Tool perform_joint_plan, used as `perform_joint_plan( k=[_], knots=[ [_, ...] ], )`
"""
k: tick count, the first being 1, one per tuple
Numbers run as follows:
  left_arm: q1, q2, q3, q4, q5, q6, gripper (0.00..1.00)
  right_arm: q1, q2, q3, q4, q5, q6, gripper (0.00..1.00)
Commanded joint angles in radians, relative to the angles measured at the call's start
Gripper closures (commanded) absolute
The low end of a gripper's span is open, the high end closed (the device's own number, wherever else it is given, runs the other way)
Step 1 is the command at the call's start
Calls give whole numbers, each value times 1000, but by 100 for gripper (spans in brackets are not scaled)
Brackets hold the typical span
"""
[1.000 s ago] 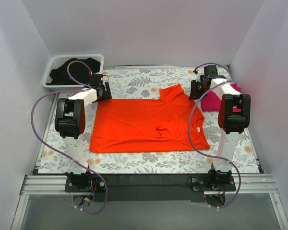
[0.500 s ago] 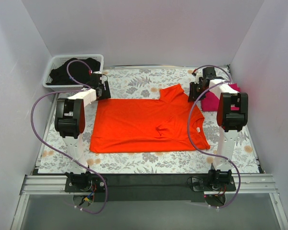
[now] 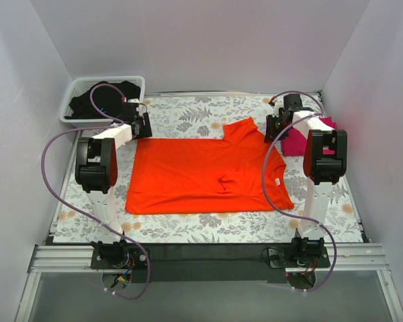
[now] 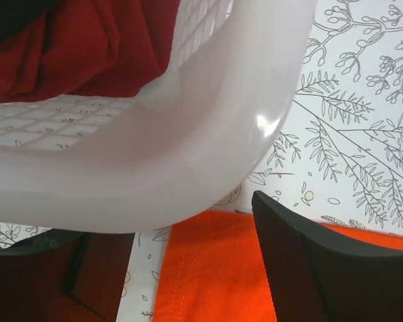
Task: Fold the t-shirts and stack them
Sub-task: Fold the tshirt
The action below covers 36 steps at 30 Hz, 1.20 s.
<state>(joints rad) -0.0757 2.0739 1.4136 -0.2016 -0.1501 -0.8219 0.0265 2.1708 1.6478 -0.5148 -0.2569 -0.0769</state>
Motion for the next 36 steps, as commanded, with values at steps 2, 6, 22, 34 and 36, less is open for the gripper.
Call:
perform_joint_plan(
  k=[2, 6, 22, 34, 36],
  knots=[
    [4, -24, -25, 11, 38, 21, 38, 0, -6, 15, 27, -2, -11, 70],
    [11, -38, -57, 13, 76, 23, 40, 0, -8, 14, 27, -4, -12, 70],
    [25, -74, -117, -25, 141, 12, 54, 0, -17, 3, 30, -1, -14, 71],
    [27, -71, -116, -27, 149, 18, 58, 0, -20, 3, 30, 5, -11, 71],
    [27, -63, -105, -25, 149, 15, 60, 0, -19, 6, 30, 7, -11, 73]
  ],
)
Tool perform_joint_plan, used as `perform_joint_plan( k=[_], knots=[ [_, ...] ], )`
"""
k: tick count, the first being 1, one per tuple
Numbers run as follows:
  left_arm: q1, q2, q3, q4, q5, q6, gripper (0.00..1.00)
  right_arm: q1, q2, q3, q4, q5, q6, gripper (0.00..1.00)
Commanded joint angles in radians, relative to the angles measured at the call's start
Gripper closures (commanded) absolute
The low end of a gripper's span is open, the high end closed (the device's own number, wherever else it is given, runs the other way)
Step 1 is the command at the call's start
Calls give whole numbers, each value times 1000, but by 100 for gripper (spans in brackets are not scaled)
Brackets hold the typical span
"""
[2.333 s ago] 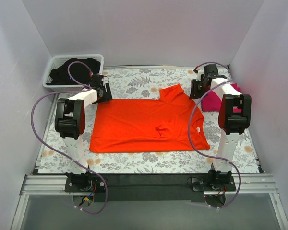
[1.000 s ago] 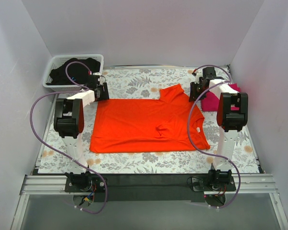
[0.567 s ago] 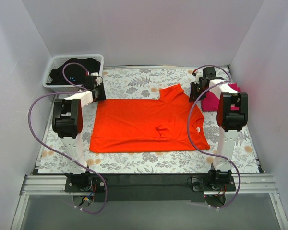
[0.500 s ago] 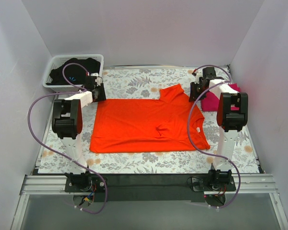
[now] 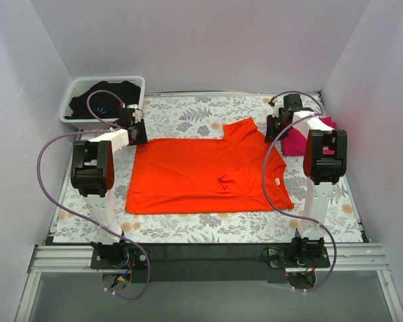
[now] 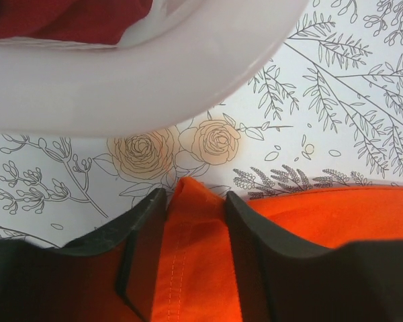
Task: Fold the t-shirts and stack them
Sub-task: Fold the tshirt
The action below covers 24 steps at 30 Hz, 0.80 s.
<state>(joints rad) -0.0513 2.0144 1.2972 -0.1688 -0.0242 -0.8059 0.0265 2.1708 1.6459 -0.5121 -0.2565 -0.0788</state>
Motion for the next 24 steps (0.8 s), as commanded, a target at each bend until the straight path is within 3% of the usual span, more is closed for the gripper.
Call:
perform_joint_plan(
  k=[1, 4, 8, 9, 24],
  knots=[
    [2, 4, 22, -58, 21, 2, 64, 0, -14, 12, 26, 7, -10, 76],
    [2, 21, 39, -57, 18, 14, 68, 0, -2, 18, 27, 8, -12, 87],
    [2, 35, 56, -55, 23, 31, 93, 0, 9, 32, 26, 11, -16, 99],
    [2, 37, 57, -55, 23, 36, 95, 1, 9, 35, 27, 11, -15, 99],
    [2, -97, -2, -61, -28, -53, 98, -7, -69, 40, 27, 34, -6, 99]
  ],
)
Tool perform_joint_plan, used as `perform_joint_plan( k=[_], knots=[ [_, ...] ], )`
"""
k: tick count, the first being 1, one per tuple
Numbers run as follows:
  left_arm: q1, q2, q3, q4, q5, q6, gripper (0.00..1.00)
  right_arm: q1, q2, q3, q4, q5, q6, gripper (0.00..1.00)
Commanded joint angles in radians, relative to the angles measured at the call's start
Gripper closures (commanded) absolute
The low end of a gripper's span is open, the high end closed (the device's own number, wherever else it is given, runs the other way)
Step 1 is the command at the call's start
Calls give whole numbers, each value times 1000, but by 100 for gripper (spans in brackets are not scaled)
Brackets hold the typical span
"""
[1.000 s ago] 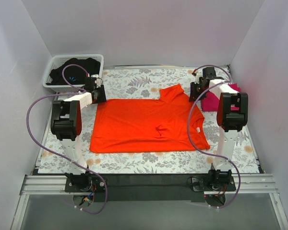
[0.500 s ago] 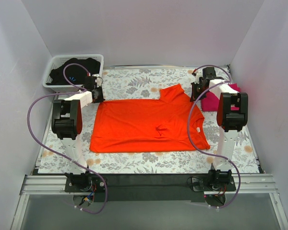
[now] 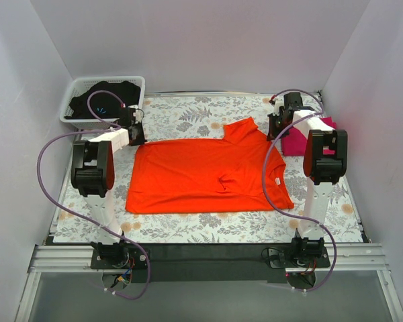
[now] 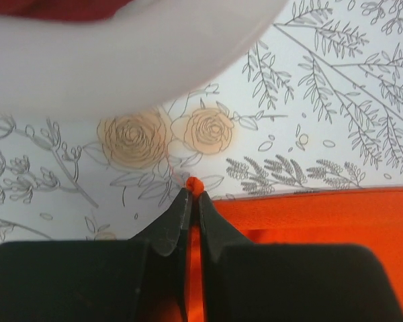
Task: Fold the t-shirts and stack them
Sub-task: Fold the tshirt
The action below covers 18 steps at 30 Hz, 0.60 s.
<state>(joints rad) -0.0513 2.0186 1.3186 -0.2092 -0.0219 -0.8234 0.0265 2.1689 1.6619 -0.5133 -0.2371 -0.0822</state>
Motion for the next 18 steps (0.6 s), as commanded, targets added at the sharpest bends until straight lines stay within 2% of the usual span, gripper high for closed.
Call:
perform_joint_plan(
  k=[1, 18],
  knots=[
    [2, -115, -36, -21, -36, -39, 98, -7, -83, 21, 27, 15, -4, 99],
    [2, -270, -128, -64, -96, -137, 100, -8, -218, -137, 32, 35, 4, 99]
  ],
)
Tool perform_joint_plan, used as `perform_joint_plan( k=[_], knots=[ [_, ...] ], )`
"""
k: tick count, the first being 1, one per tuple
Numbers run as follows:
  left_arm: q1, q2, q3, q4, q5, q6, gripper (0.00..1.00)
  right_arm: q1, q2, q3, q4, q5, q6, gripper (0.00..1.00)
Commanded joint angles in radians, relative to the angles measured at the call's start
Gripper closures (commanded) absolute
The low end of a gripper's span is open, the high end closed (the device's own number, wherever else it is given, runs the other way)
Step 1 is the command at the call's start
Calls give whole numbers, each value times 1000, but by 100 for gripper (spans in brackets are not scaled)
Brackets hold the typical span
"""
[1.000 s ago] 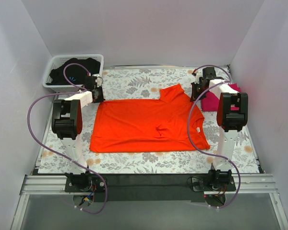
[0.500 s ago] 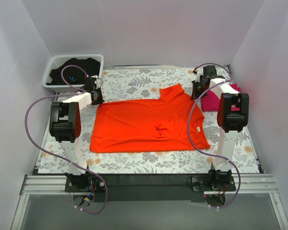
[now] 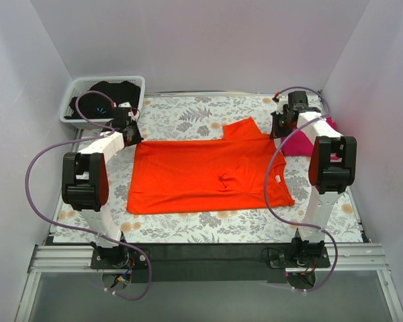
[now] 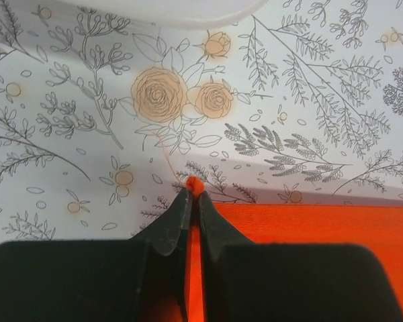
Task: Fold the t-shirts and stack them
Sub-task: Fold the tshirt
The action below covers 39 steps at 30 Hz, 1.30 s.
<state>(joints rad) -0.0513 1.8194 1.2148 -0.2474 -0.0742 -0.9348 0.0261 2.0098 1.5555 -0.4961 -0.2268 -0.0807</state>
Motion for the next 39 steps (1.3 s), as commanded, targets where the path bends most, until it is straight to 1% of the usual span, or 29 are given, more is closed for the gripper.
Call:
perform_joint_plan(
  k=[1, 7, 13, 24, 28, 30, 32, 39],
  knots=[
    [2, -84, -32, -30, -52, -27, 100, -8, -72, -40, 19, 29, 4, 99],
    [2, -126, -60, -59, -107, -73, 100, -17, -143, -123, 45, 41, 12, 99],
    [2, -170, -81, -89, -98, -99, 100, -15, -218, -204, 77, 40, 30, 99],
    [2, -278, -196, -118, -87, -168, 100, -17, -328, -370, 128, 61, 75, 99],
    [2, -316, -245, -127, -76, -217, 100, -15, -350, -414, 140, 81, 75, 99],
    [2, -324, -268, -128, -85, -237, 100, -17, -362, -434, 152, 84, 108, 99],
    [2, -331, -294, -130, -93, -251, 100, -45, -367, -466, 165, 86, 120, 99],
    [2, -299, -351, -128, -59, -303, 98, -46, -355, -552, 194, 50, 156, 98]
  ],
)
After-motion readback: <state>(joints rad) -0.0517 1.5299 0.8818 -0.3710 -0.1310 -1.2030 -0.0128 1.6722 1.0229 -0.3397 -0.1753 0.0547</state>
